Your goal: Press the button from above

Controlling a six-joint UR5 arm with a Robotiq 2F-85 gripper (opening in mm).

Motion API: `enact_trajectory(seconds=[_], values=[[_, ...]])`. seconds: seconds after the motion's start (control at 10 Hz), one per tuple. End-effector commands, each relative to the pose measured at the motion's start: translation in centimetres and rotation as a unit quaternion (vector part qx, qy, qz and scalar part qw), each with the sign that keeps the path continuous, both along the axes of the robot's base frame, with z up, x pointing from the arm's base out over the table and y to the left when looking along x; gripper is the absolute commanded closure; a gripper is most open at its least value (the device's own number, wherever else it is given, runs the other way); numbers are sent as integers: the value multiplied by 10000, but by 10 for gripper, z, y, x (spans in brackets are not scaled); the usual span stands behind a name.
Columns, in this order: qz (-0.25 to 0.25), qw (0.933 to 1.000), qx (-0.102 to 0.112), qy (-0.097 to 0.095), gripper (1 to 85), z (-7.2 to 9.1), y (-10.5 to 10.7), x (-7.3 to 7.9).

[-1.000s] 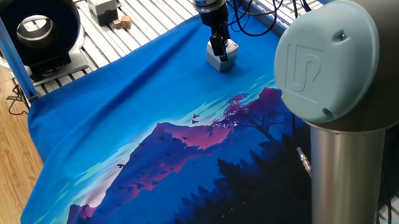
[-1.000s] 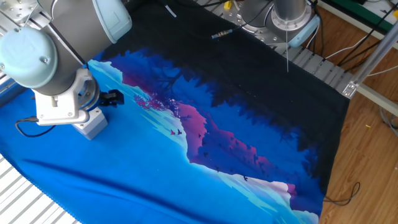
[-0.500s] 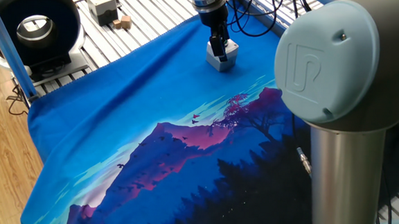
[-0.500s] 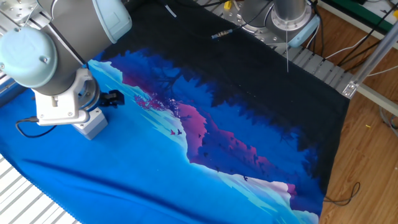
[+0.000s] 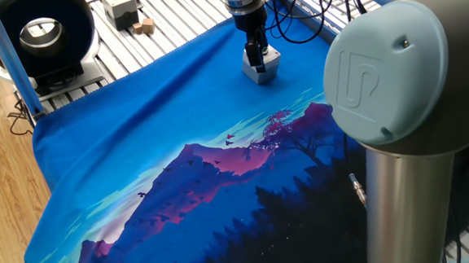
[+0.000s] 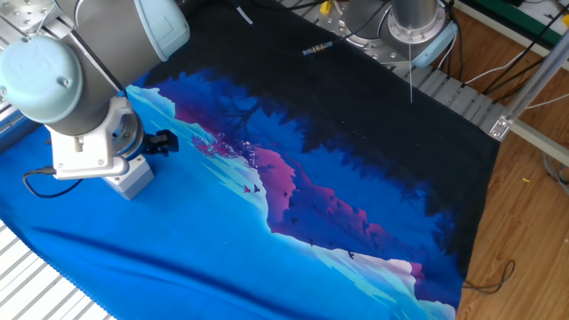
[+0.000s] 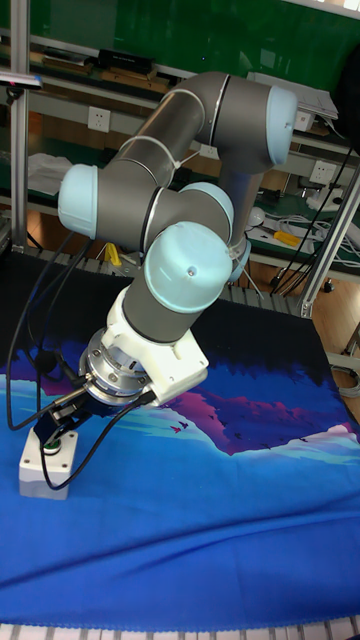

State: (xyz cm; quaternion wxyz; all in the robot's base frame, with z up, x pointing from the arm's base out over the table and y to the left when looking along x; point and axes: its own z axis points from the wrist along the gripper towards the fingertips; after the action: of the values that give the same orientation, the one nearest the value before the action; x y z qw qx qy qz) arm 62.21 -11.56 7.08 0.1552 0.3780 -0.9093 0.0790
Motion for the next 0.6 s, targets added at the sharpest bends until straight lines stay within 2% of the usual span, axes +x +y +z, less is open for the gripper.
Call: enact_trajectory(seconds=[0.0, 0.2, 0.5], values=[[-54, 10000, 23, 25, 7, 1, 1, -2], [-95, 9999, 44, 6, 7, 0, 2, -1], [98, 9998, 80, 147, 7, 2, 2, -6]])
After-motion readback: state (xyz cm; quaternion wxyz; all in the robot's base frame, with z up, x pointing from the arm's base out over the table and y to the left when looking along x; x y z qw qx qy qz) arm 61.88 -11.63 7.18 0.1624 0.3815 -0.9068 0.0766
